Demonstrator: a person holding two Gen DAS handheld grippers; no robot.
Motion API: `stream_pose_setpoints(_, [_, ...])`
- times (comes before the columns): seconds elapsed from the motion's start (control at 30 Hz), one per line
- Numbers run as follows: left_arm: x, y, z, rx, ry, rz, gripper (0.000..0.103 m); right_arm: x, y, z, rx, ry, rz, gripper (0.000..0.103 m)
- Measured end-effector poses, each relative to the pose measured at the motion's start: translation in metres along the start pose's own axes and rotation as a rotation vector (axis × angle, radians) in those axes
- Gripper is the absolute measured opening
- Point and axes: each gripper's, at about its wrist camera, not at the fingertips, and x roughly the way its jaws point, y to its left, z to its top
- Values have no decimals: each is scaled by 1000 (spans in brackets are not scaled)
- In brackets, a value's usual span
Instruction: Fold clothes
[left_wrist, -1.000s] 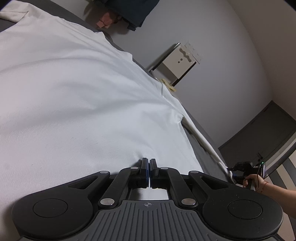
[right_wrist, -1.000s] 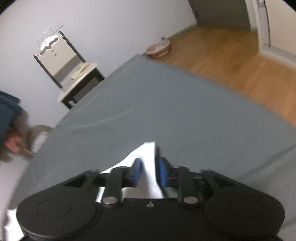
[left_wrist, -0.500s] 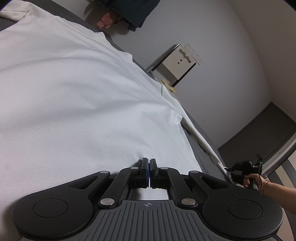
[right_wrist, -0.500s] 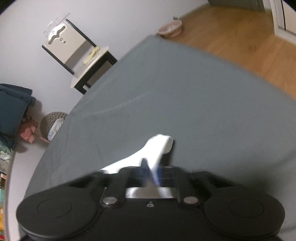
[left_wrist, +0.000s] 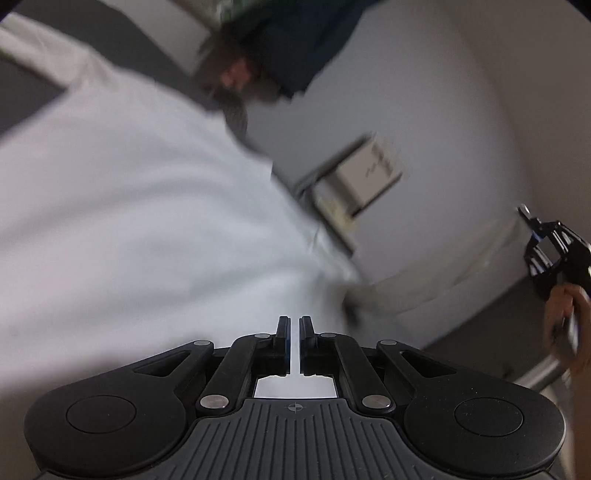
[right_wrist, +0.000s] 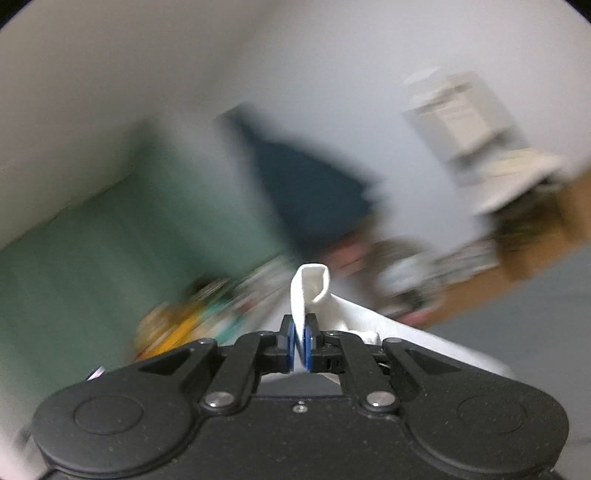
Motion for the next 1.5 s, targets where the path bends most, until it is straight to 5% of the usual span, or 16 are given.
stream_pose_setpoints(0.13, [-46, 1, 33, -8, -117, 75, 2, 57, 57, -123, -7, 248, 134, 6])
stream_pose_setpoints(0.3, [-90, 19, 49, -56, -164, 182, 2, 98, 55, -281, 26, 528, 25, 6])
stream_pose_setpoints(0.4, [-98, 29, 48, -71, -102, 214, 2, 89, 50, -317, 52, 538, -13, 6])
stream_pose_setpoints(0.53, [-91, 39, 38, -66, -12, 223, 2, 76, 57, -323, -72, 520, 11, 10])
stream_pose_setpoints(0.67, [-76, 44, 32, -98, 30, 181, 2, 72, 74, -330, -313, 590, 4, 42])
stream_pose_setpoints(0.87, [-64, 36, 25, -27, 66, 184, 2, 52, 108, -330, -587, 625, 28, 54])
stream_pose_setpoints(1.1, [-63, 34, 21, -9, 139, 170, 2, 49, 111, -348, -884, 594, -71, 55])
stream_pose_setpoints(1.5, [-58, -4, 12, 418, 255, 324, 2, 62, 115, -365, -1017, 579, -171, 52])
